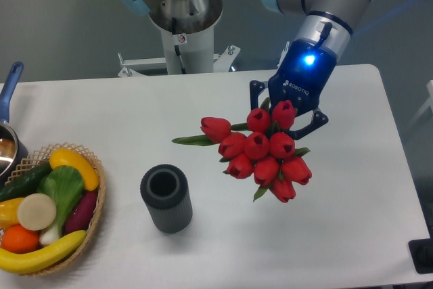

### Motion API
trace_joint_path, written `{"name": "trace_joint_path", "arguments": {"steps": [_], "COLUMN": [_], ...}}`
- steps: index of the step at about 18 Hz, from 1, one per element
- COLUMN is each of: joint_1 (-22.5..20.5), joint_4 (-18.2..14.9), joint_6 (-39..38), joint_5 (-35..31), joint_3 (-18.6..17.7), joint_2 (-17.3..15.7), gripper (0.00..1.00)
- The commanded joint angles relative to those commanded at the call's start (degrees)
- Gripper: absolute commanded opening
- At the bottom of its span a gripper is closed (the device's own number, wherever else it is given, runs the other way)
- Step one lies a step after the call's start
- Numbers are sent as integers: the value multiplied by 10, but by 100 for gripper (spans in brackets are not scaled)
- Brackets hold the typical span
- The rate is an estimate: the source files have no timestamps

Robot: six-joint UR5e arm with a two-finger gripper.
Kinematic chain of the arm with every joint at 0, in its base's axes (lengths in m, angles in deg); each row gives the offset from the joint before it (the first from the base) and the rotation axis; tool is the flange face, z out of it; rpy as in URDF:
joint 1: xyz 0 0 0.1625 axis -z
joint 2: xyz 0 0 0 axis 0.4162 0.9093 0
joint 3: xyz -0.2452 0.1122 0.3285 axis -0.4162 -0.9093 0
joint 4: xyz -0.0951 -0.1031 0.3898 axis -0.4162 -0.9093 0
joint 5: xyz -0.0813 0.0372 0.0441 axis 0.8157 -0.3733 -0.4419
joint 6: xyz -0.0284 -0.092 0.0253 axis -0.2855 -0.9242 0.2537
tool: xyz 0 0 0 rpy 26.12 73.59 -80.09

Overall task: Insert the flowers into the vase
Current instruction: 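Hold the red tulip bunch in the gripper and begin moving toward the vase, then carry the tulip bunch over the black vase, stems pointing down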

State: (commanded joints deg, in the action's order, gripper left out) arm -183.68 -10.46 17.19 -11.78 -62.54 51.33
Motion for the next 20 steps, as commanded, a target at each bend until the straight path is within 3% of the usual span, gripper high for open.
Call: {"name": "trace_joint_path", "arguments": {"steps": [14,20], "joint_1": [7,51], "joint_4": [0,9], "joint_6": [60,111], "joint_5": [0,21], "joint_3": [-9,-4], "joint_2": [10,27], "gripper": [28,28]}}
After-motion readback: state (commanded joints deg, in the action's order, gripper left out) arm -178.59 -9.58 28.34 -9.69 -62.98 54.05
